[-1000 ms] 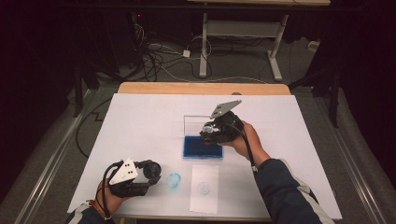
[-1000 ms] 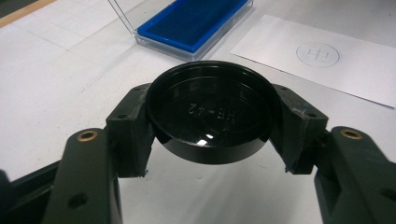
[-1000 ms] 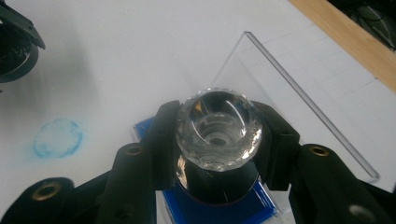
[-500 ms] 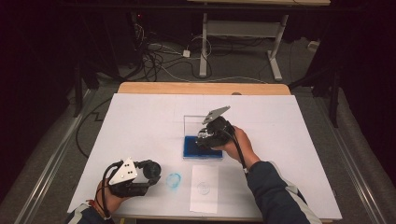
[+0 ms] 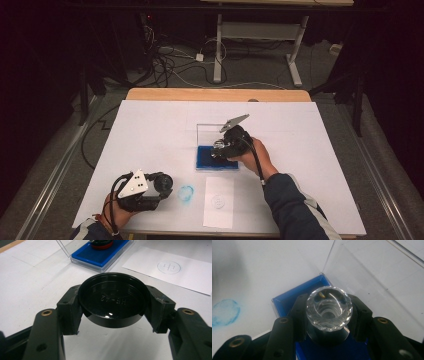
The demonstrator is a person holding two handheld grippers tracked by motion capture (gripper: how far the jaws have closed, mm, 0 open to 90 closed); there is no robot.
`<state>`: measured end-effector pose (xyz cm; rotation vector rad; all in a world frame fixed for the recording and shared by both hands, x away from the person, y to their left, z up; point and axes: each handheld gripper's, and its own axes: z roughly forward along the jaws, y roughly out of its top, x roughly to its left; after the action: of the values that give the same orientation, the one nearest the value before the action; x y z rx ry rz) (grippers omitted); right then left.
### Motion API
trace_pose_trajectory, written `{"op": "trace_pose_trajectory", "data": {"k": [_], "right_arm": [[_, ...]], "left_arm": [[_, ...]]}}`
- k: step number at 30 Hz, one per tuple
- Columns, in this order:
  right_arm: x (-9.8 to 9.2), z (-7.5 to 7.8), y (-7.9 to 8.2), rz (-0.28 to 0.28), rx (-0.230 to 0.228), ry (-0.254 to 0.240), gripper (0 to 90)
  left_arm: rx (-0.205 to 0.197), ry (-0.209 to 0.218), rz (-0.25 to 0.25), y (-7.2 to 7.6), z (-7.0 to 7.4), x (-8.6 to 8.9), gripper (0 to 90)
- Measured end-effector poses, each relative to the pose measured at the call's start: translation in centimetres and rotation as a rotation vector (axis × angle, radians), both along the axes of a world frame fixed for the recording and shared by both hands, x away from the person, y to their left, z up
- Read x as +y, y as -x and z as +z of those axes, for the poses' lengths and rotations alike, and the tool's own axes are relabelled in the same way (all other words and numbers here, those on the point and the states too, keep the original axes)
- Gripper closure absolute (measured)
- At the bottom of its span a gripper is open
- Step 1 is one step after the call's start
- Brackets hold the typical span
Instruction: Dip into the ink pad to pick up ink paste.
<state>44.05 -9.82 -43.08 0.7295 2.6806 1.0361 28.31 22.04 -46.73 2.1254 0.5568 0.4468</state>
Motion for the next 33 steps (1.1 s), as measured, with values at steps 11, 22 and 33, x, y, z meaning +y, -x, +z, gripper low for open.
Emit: {"op": "trace_pose_trajectory", "data": {"k": [11, 22, 33], "right_arm": [[-0.2, 0.0, 0.2, -0.006, 0.002, -0.006, 57.1], [-0.2, -0.1, 1.0, 0.002, 0.03, -0.03, 57.1], [-0.3, -0.6, 1.1, -0.012, 0.033, -0.059, 57.3]], "left_arm": [[0.001, 0.001, -0.002, 0.0, 0.0, -0.1, 36.5], [0.005, -0.006, -0.008, -0.1, 0.0, -0.2, 36.5], [0.007, -0.009, -0.01, 0.0, 0.0, -0.2, 36.5]]}}
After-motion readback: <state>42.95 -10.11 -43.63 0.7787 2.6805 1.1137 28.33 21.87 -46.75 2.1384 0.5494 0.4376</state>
